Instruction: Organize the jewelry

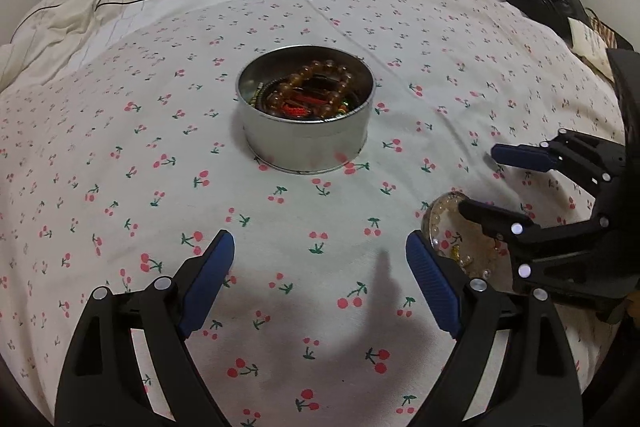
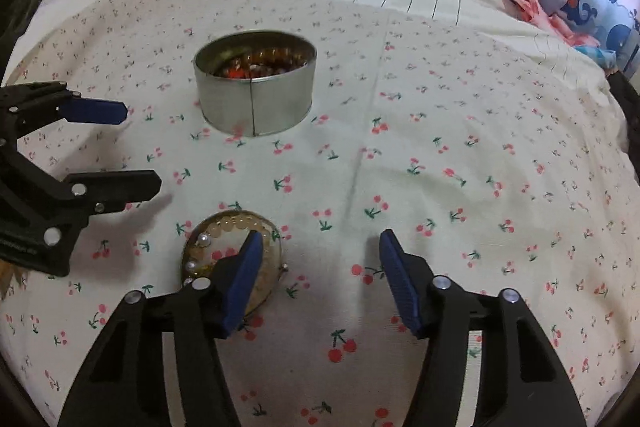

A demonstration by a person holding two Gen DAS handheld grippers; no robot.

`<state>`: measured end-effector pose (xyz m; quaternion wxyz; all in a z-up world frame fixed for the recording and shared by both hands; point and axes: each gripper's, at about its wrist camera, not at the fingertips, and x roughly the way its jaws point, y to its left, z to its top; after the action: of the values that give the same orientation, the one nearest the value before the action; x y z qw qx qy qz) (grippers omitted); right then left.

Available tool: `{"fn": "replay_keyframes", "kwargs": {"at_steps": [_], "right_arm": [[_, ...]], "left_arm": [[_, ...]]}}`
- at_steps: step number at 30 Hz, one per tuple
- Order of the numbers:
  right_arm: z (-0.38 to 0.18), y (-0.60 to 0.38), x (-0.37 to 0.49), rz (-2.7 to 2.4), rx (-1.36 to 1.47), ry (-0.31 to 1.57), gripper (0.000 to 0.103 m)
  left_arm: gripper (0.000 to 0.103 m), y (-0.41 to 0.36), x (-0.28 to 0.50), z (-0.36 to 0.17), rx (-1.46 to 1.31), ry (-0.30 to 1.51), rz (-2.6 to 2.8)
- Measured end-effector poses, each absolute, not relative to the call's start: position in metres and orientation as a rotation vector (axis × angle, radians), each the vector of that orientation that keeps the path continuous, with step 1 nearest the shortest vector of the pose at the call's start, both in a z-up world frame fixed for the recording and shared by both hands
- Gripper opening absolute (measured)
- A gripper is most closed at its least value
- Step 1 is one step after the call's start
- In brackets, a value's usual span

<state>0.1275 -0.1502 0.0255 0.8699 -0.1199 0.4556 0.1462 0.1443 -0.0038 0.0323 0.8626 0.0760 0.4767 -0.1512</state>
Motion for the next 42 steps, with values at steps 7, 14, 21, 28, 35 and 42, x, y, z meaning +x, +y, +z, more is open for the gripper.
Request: {"fn": "replay_keyframes", "kwargs": {"at_steps": [7,14,21,28,35,42], "right_arm": [[0.022,-0.153,0.13,0.291,-0.266,0.976,0.057],[0.015,-0.133,0.121,0.284,-0.407,0.952,0.054],[0.028,-0.153,0.127,0.293,-0.278,0.948,0.051],[0.013,-0.138,0.127,0.282,-0.392,0.973,0.05],[0.012,-0.126,0.119,0.311,-0.45,0.944,0.028],[0.015,-0.147,0.134,0.33,-0.256,0.986,0.006]], "left_arm": [[0.084,-0.004,0.144,0.032,0.159,1.001,-0.314],[0.085,-0.004,0.144,0.03,0.166,1.004,-0.314],[0.085,0.0,0.145,0.033,0.147,0.998,-0.305],[0.086,-0.001,0.144,0.032,0.157,1.0,-0.312],[0.086,0.002,0.146,0.032,0.145,1.0,-0.305],[0.086,0.002,0.146,0.032,0.147,1.002,-0.305]]}}
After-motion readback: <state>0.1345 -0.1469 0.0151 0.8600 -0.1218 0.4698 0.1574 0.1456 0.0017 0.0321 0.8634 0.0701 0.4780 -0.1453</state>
